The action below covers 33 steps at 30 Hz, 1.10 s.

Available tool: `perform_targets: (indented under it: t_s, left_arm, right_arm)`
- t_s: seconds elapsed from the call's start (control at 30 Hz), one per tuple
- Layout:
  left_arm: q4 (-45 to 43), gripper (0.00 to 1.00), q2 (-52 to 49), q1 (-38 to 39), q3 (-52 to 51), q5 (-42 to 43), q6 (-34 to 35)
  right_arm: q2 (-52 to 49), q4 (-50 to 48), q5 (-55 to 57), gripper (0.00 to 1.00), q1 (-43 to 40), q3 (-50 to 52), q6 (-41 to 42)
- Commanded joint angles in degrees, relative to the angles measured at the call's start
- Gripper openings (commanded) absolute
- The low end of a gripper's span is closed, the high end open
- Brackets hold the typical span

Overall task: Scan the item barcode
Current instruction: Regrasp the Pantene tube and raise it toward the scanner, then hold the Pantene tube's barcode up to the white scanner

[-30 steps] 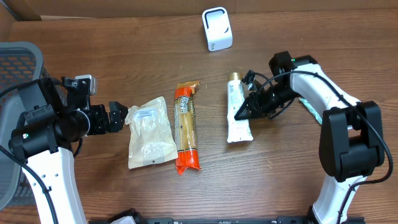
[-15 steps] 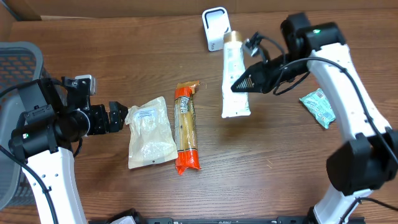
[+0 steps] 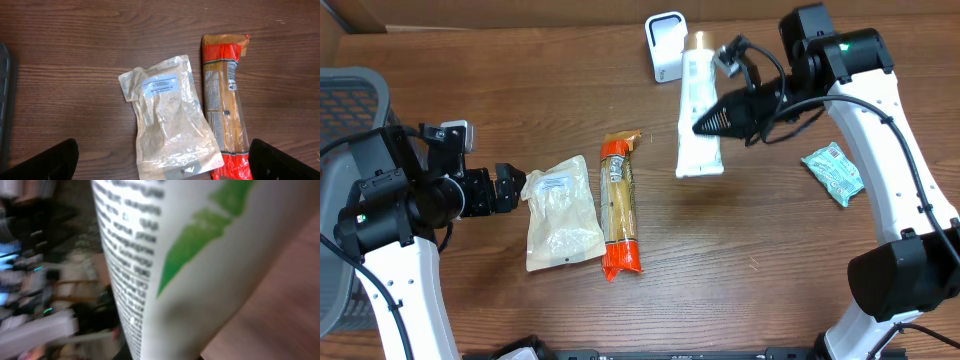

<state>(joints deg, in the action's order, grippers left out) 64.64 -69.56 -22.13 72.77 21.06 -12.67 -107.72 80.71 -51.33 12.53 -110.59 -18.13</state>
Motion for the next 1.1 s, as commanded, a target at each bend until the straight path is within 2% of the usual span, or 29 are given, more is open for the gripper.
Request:
perform_targets:
  t_s: [0.0,0.2,0.23,0.3,0.5,0.77,0.87,1.07]
  left_arm:
    - [-0.2,1.0,-0.11,0.2,0.13,0.83,-1.51]
    - [-0.2,1.0,-0.11,0.2,0.13,0.83,-1.51]
    - [-0.2,1.0,-0.11,0.2,0.13,0.83,-1.51]
    - [-0.2,0.99,-0.11,0.2,0.13,0.83,-1.51]
    - [-0.2,1.0,-0.11,0.2,0.13,0.83,-1.51]
    - [-0.2,1.0,-0.11,0.2,0.13,0.83,-1.51]
    - [-0.2,1.0,-0.11,0.2,0.13,0.83,-1.51]
    - [-0.2,0.99,-0.11,0.2,0.13,0.83,-1.51]
  right_arm:
    - [1.68,-4.04,16.87,0.03,2.16,-5.05,14.99]
    - [0.87,-8.57,41.55,0.03,7.13,-14.53,21.38]
    - [0.87,-11.45,50.51,0.03,8.79,-14.67,20.79]
    - [0.0,-15.34,59.91,0.04,10.71,-14.58,18.03]
    - [-6.21,-28.74,80.89,0.04,13.42,-14.36,11.63]
    - [-15.23,-44.68,83.12,0.04,13.22,-14.29,-3.08]
    - [-18.84,-52.09,87.36,0.04,13.22,-14.29,-7.98]
    - [-27.96,-69.31,97.63,0.04,13.86,-14.29,-27.17]
